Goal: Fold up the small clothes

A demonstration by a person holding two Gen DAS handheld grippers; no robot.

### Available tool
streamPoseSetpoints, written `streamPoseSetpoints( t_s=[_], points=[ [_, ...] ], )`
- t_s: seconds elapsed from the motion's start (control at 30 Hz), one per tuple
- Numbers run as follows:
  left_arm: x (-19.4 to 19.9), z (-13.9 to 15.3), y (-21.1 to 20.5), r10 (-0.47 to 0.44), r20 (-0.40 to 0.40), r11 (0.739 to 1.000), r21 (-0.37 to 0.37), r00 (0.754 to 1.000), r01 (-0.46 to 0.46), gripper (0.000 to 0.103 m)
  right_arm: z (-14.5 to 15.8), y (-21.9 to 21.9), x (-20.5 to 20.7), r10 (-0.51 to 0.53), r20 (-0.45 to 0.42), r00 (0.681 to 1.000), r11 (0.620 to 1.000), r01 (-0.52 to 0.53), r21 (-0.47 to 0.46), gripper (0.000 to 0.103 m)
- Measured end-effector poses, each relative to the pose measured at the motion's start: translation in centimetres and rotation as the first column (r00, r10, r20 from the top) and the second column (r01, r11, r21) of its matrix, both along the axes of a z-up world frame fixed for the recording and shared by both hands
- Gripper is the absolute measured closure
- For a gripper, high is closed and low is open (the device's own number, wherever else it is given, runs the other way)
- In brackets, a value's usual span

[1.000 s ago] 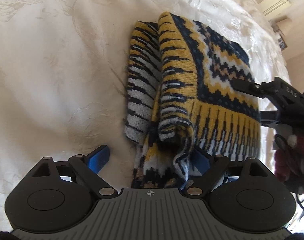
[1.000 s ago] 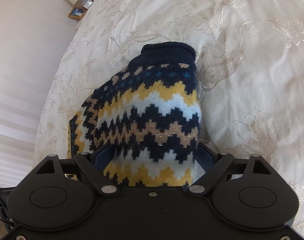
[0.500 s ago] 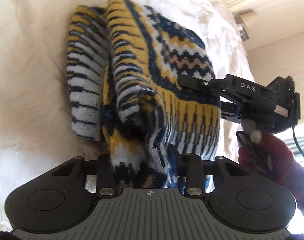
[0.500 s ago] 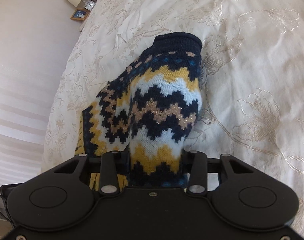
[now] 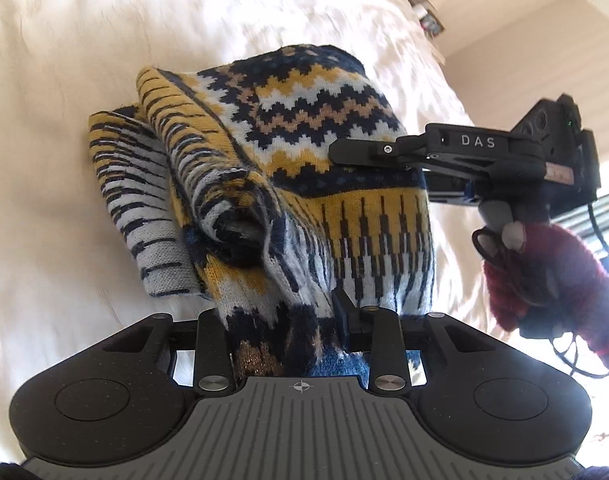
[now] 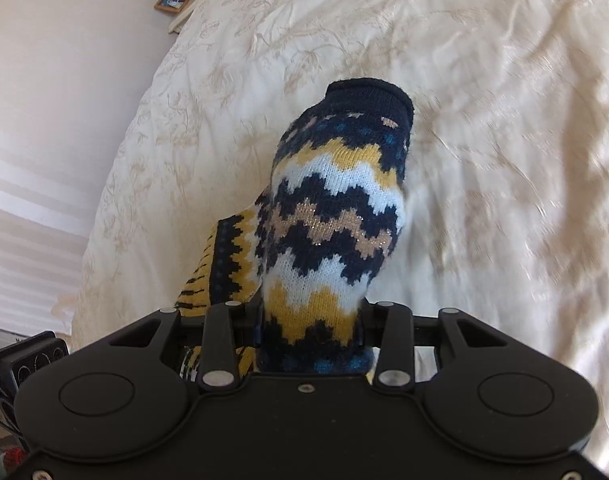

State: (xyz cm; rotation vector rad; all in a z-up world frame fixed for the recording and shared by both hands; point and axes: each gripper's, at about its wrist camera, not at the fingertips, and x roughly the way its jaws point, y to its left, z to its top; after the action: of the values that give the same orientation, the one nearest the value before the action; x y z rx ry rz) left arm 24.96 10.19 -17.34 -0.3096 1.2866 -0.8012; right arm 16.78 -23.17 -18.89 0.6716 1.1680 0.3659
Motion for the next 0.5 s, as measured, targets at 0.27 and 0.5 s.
streamPoseSetpoints(
  t_s=[0.27,0.5],
  points=[
    [-2.5,-1.7,1.3,0.083,0.009,0.977,0.197,0.996,-0.083,0.061,-1.9,-1.3,-6.3,-0.028,-0.018,0.999,0.995,0.026,-0.093,0.036],
    [1.5,3.4,2.4,0.219,0.167,0.953,0.173,0.961,-0.247,0.056,-0.4,-2.7,-9.0,-0.082,0.077,0.994,0.990,0.090,-0.104,0.035]
  ],
)
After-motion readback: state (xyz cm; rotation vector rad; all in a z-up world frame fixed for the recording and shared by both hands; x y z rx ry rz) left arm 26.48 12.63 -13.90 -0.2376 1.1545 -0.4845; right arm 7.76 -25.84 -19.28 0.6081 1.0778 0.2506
